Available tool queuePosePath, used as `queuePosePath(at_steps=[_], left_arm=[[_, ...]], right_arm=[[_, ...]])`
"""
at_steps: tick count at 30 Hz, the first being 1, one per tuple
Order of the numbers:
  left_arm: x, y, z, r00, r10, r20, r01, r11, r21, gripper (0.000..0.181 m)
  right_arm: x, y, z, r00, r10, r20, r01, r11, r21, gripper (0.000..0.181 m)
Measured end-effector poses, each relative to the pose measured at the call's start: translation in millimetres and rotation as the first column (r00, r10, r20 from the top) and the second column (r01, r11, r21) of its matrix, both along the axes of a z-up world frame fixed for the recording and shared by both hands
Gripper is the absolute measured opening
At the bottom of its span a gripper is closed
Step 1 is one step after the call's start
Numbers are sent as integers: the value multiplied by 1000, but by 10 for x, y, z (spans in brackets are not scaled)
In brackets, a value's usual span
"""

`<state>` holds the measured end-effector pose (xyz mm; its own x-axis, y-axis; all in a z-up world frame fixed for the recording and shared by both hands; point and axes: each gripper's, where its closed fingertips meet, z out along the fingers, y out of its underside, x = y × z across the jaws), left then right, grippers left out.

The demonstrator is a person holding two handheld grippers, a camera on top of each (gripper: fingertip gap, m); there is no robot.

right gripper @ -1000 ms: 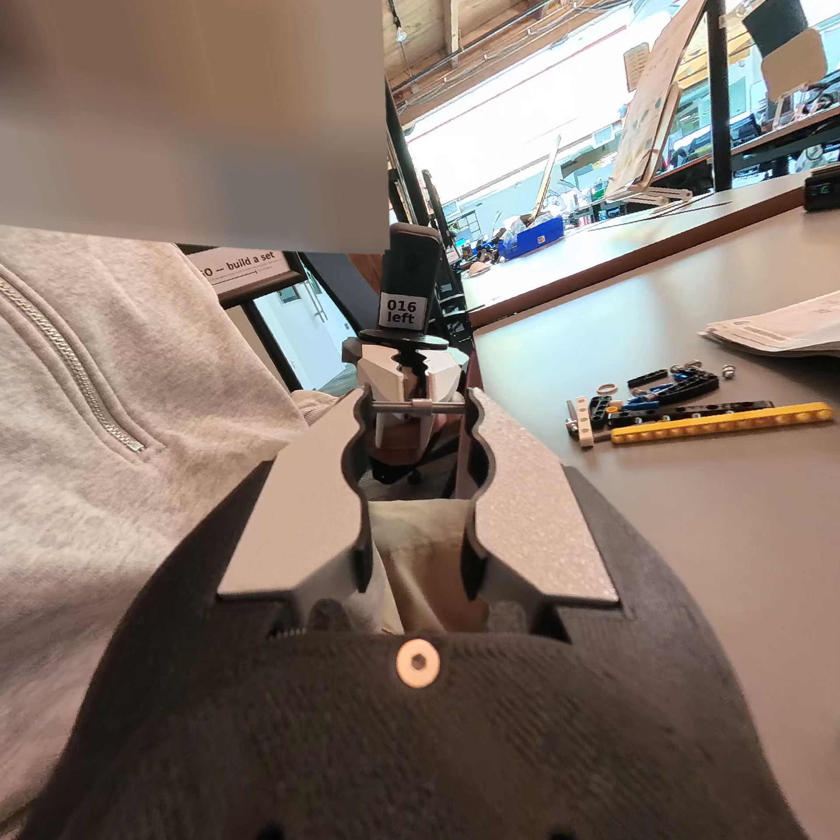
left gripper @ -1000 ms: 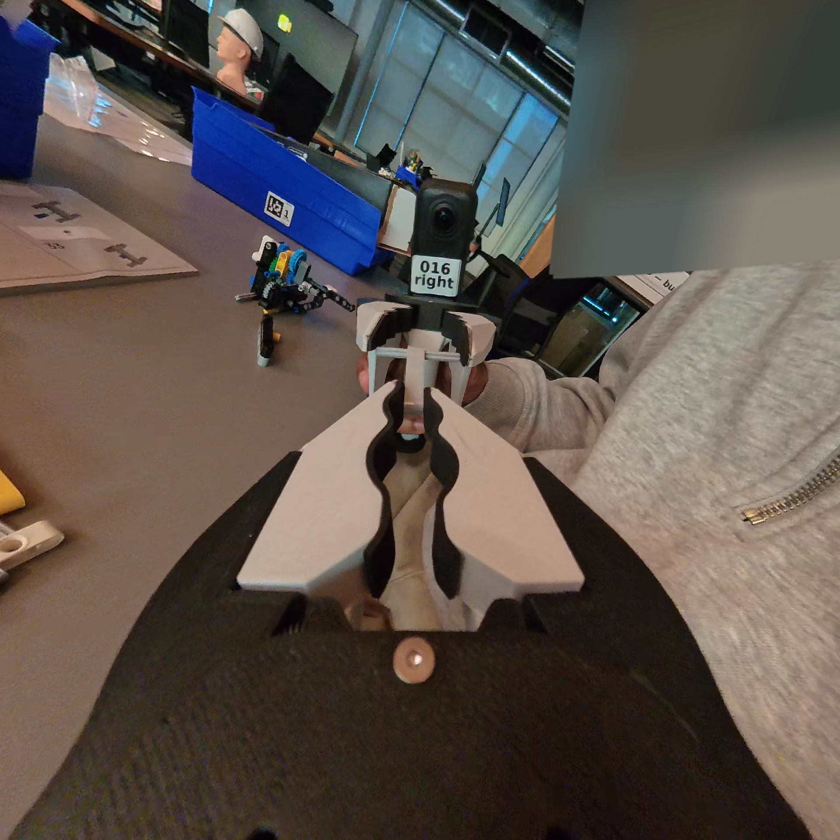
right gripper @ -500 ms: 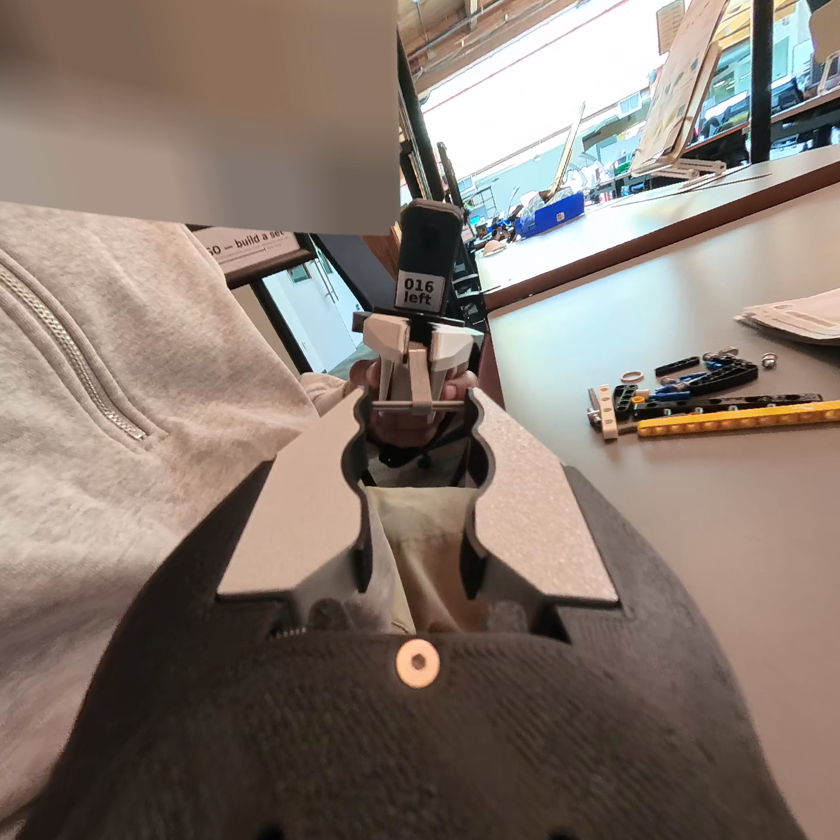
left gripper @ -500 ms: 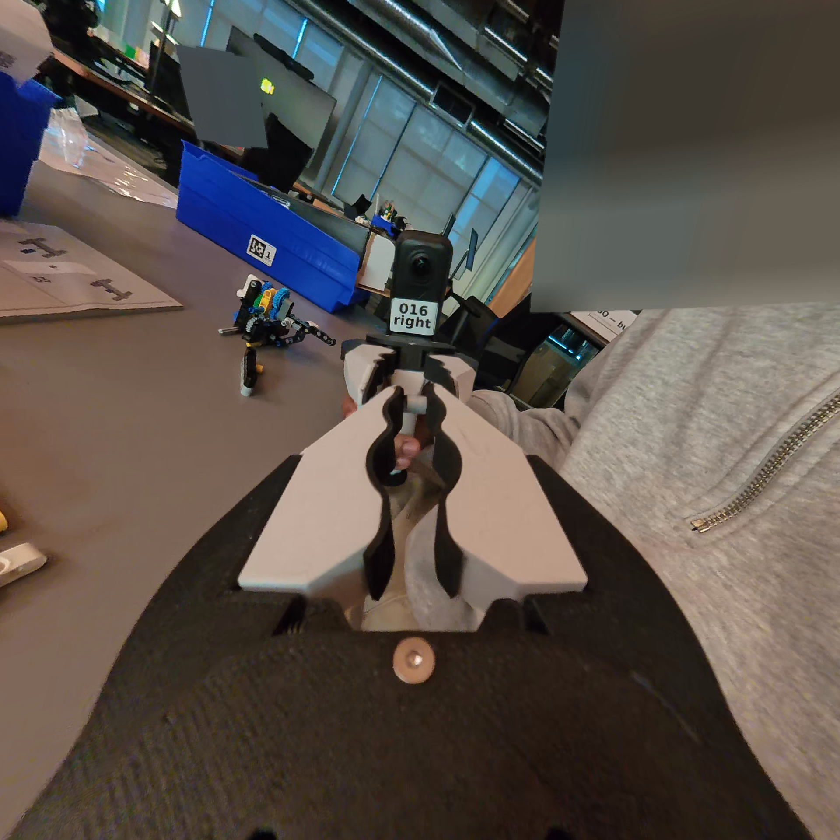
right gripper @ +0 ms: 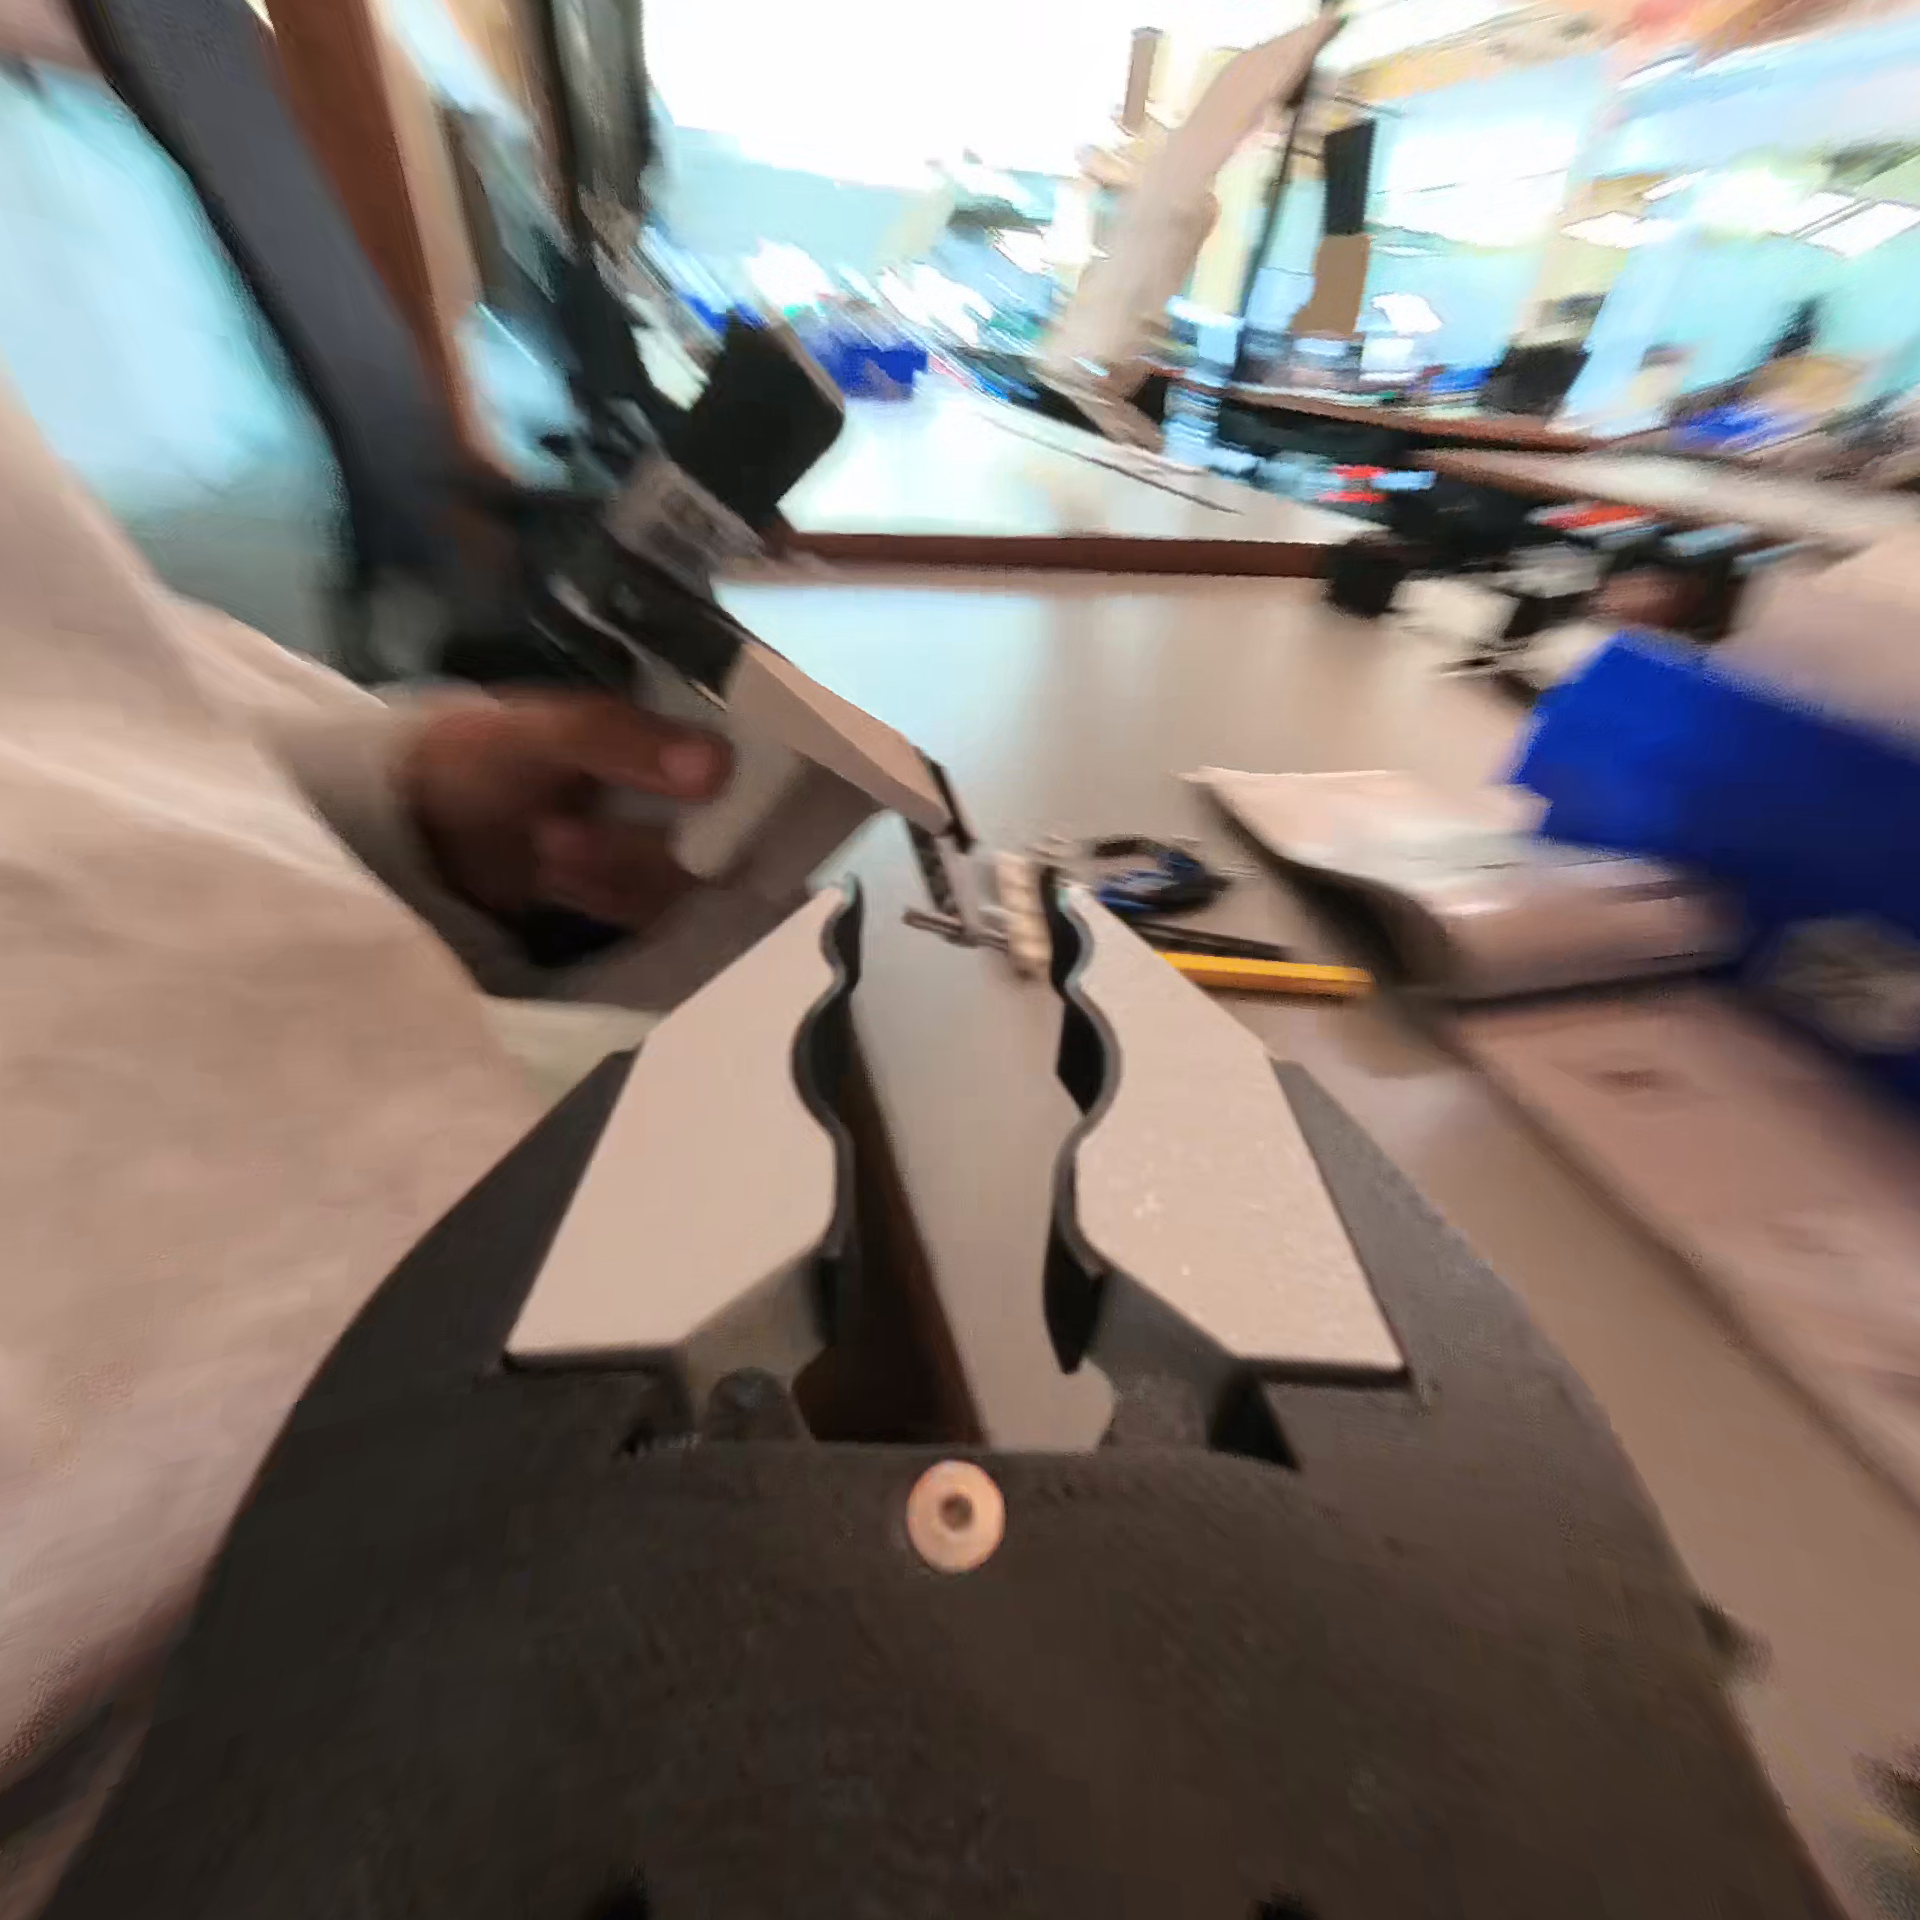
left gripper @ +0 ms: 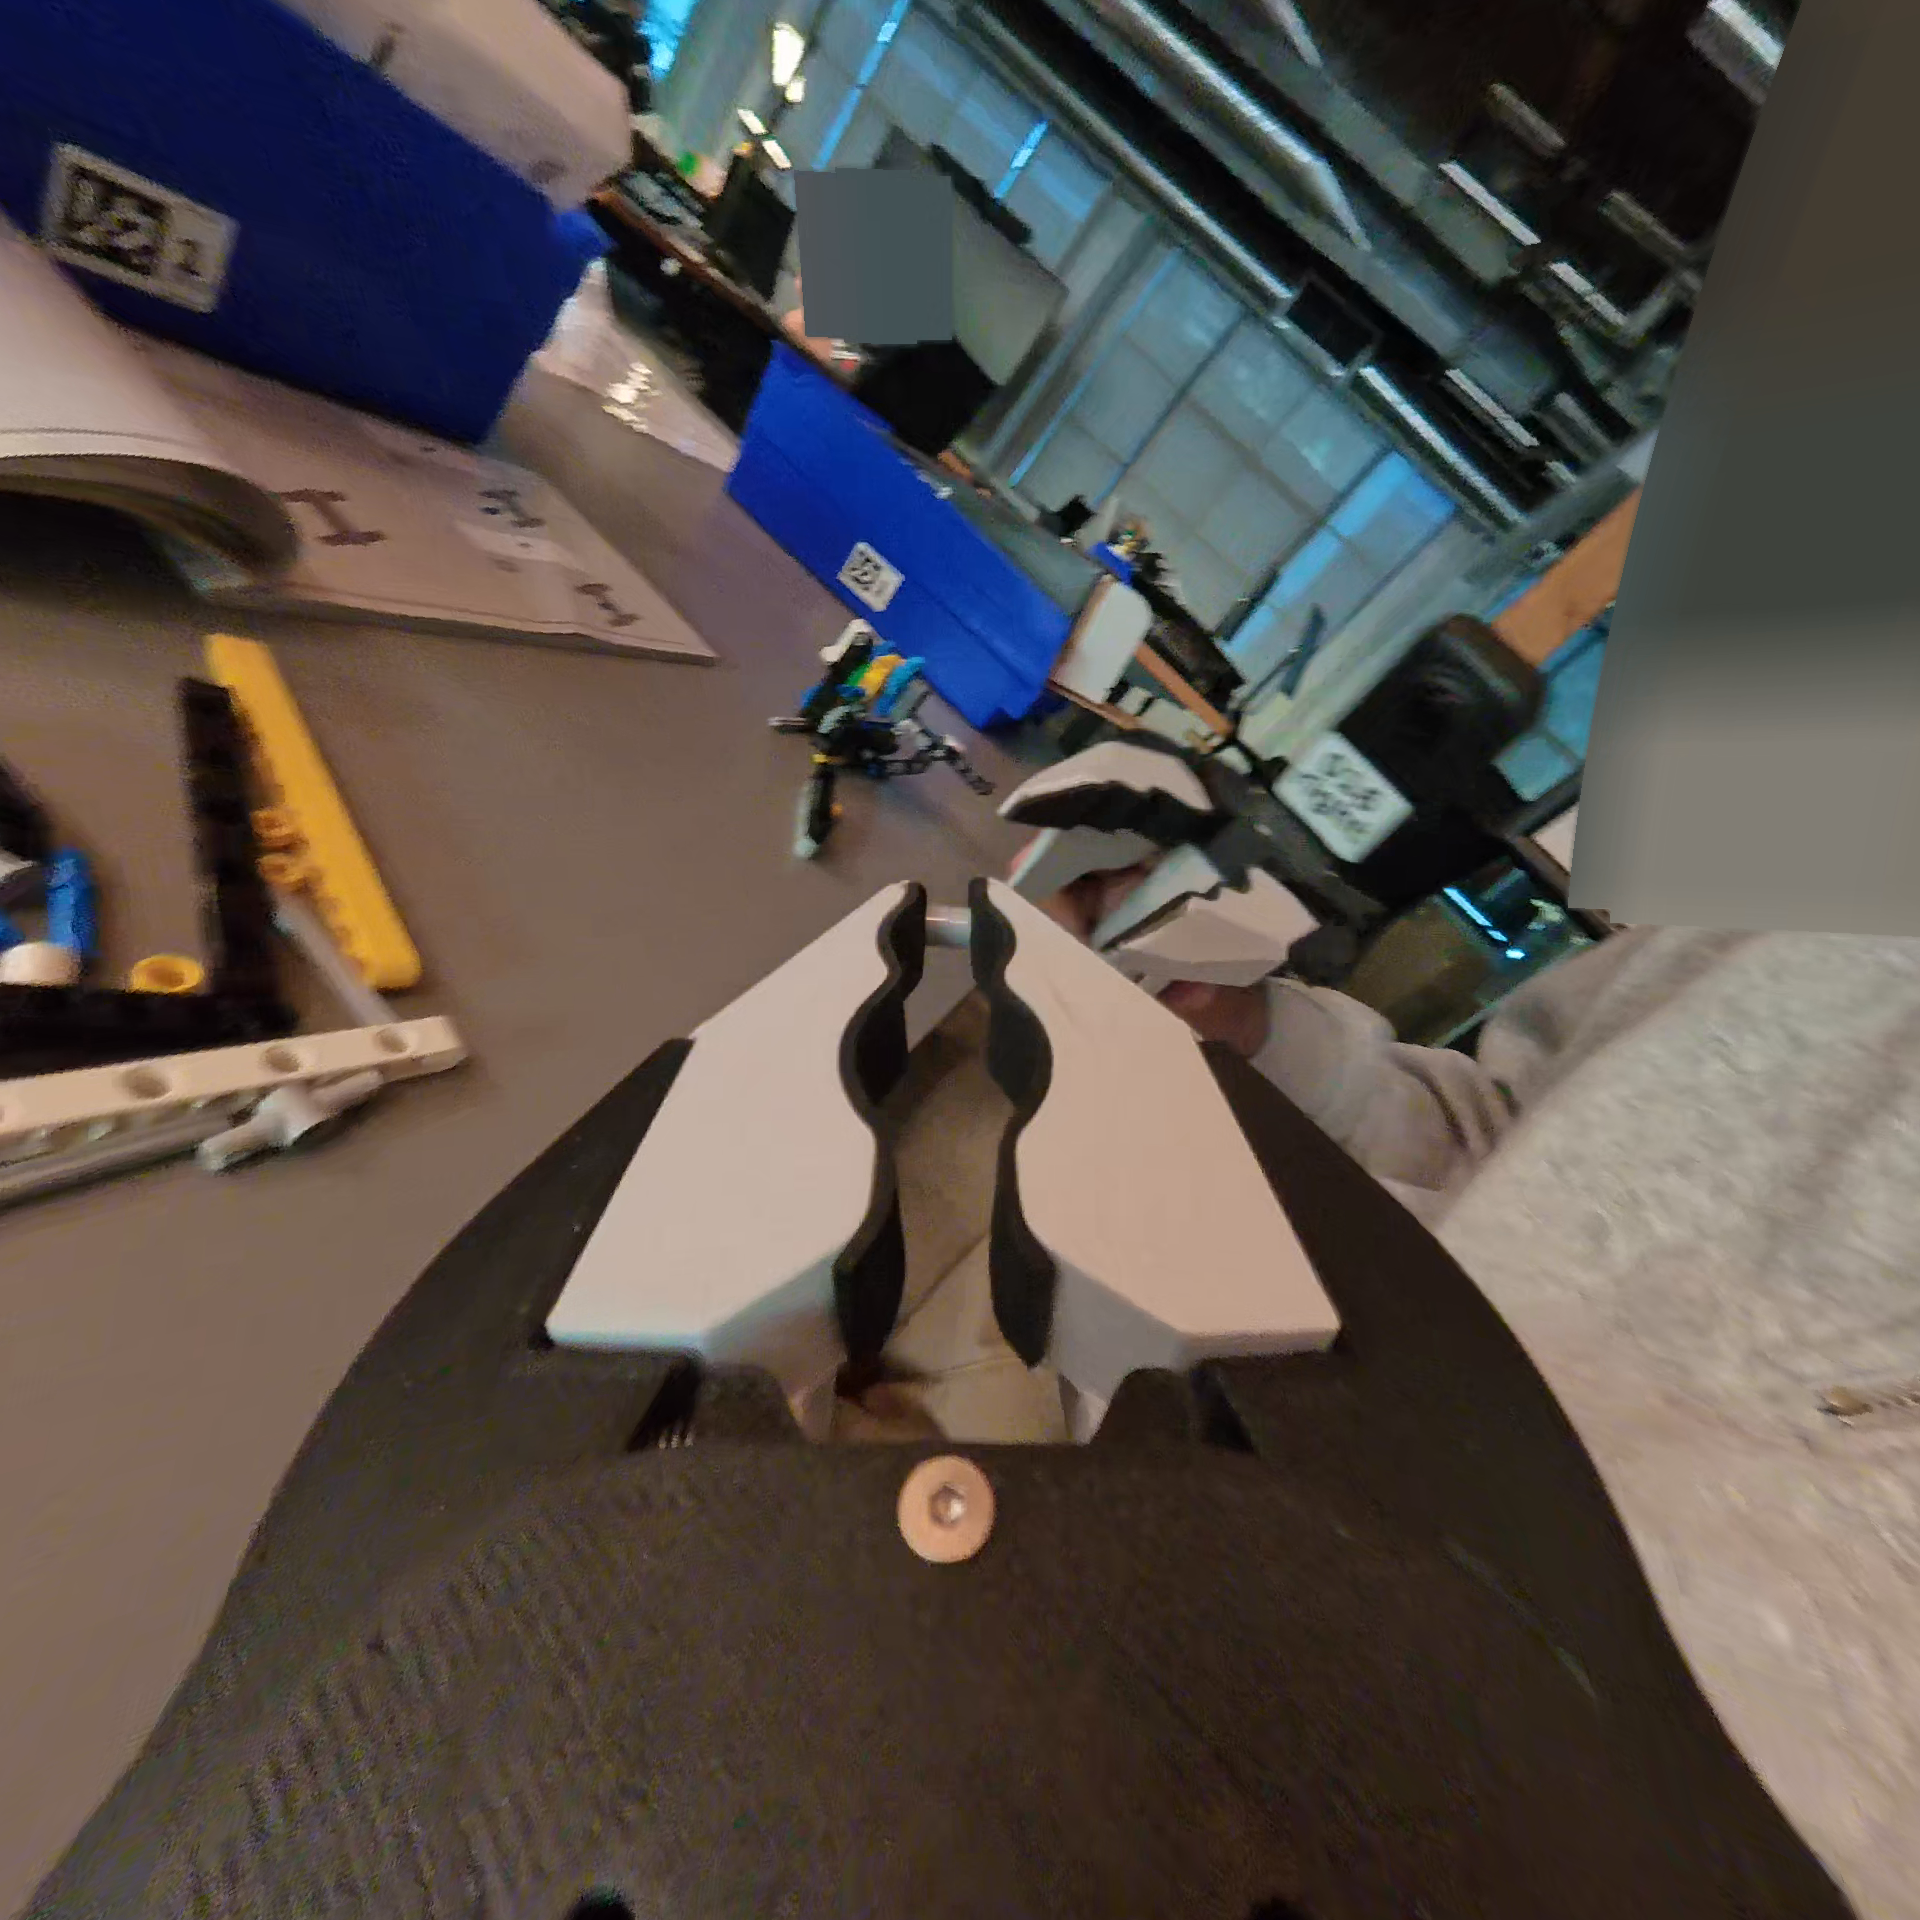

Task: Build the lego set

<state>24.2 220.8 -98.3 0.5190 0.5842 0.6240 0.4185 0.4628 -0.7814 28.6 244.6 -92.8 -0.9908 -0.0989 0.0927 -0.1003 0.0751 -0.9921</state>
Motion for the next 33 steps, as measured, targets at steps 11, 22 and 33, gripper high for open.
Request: queuePosePath(at_steps=[11, 22, 33], left_arm=[[-32, 182, -106, 999, 23, 43, -21, 999, -42, 4], [65, 217, 188, 993, -69, -91, 75, 995, 67, 29], [134, 319, 266, 979, -182, -88, 199, 944, 263, 16]], right_arm=[[-24, -134, -364, 870, -106, -482, 227, 953, 199, 10], [102, -106, -72, 970, 24, 243, -41, 997, 67, 6], [230, -98, 79, 788, 201, 582, -195, 978, -75, 5]])
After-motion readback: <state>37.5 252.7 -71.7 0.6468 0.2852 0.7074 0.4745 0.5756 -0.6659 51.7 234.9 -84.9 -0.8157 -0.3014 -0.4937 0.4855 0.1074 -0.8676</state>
